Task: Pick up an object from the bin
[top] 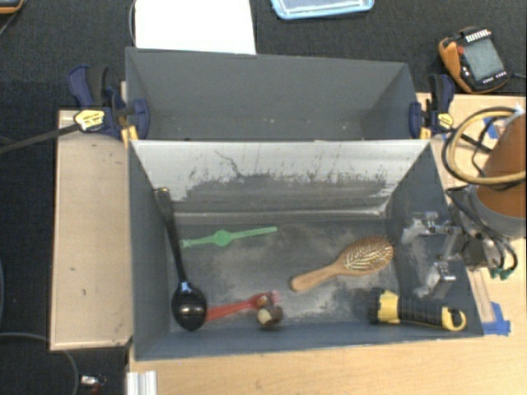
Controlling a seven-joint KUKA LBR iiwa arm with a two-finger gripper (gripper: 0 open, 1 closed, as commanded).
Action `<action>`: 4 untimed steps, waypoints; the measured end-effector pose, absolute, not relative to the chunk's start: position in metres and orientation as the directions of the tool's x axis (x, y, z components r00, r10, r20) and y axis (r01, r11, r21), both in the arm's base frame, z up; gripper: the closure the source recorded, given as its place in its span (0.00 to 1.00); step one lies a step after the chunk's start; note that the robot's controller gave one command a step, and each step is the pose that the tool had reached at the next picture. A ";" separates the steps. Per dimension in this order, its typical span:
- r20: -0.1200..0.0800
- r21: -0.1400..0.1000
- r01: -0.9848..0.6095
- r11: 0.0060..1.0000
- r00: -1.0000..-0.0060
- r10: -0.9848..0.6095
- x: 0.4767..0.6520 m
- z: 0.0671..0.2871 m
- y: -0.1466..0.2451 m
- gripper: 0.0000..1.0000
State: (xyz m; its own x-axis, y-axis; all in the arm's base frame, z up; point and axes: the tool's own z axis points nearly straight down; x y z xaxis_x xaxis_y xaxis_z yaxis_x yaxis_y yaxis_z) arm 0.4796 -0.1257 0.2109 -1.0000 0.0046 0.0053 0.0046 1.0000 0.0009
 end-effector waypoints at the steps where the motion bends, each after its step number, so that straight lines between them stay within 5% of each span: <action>1: -0.003 -0.001 -0.002 1.000 -1.000 -0.002 0.481 0.215 -0.125 0.00; 2: -0.005 -0.002 -0.158 0.987 -0.987 -0.158 0.506 0.149 -0.091 0.00; 3: -0.011 0.000 -0.089 0.996 -0.996 -0.089 0.536 0.135 -0.024 0.00; 4: -0.002 -0.002 -0.283 0.959 -0.959 -0.283 0.535 0.120 -0.015 0.00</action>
Offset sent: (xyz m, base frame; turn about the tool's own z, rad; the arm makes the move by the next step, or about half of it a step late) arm 0.0517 0.0744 -0.1409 -0.3497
